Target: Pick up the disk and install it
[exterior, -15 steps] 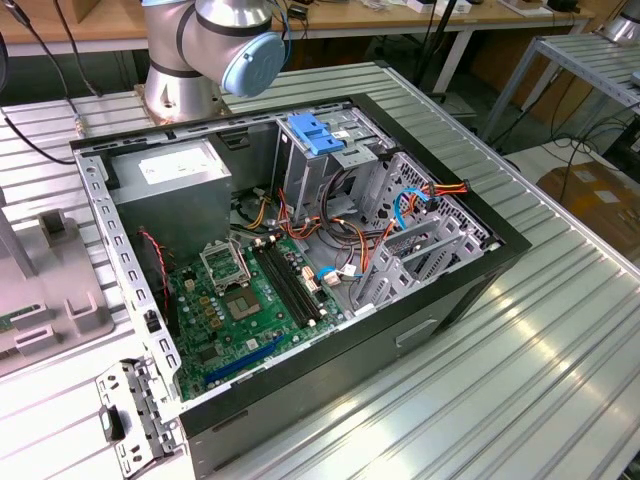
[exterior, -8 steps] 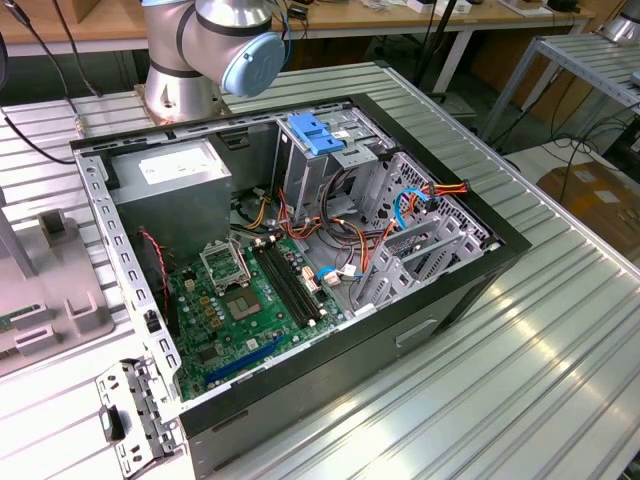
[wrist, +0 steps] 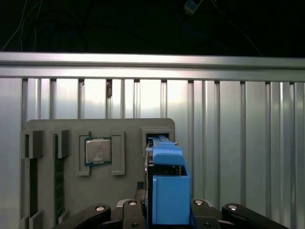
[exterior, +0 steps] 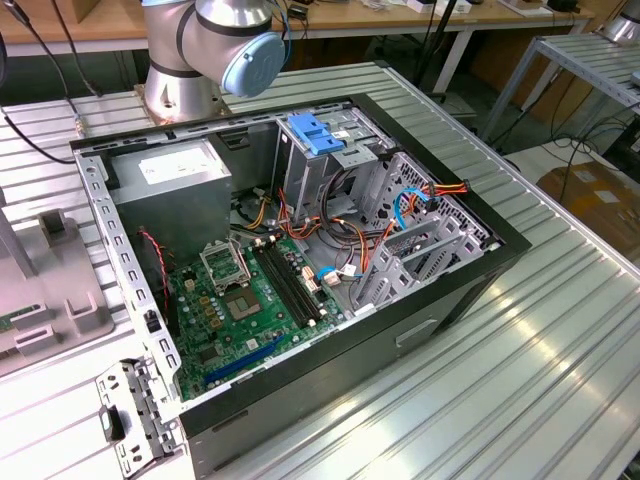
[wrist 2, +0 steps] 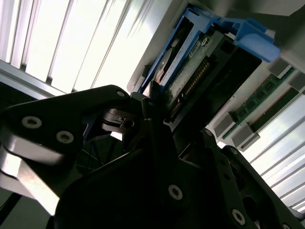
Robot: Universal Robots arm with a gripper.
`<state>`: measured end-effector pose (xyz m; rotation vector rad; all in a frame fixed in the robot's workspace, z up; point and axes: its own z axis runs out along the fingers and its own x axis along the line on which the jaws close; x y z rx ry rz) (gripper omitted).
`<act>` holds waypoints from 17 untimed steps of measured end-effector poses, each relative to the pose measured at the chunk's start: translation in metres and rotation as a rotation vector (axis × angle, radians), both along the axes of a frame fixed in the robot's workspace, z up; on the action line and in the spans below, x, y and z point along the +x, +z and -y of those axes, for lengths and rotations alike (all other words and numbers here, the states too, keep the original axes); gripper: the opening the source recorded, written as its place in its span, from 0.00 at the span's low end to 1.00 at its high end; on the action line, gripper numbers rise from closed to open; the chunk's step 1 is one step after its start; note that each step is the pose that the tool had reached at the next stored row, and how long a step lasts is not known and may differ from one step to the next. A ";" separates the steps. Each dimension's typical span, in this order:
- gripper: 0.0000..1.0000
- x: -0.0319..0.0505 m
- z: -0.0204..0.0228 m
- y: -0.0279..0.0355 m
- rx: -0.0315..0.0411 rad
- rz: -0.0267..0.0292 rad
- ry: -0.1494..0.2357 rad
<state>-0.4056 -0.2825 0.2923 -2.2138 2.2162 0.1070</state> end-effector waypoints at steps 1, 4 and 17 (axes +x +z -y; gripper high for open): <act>0.36 0.0000 0.0000 0.0005 0.0000 0.0000 0.000; 0.36 0.0000 0.0000 0.0015 0.0000 0.0000 0.000; 0.36 0.0000 0.0000 0.0066 0.0000 0.0001 0.000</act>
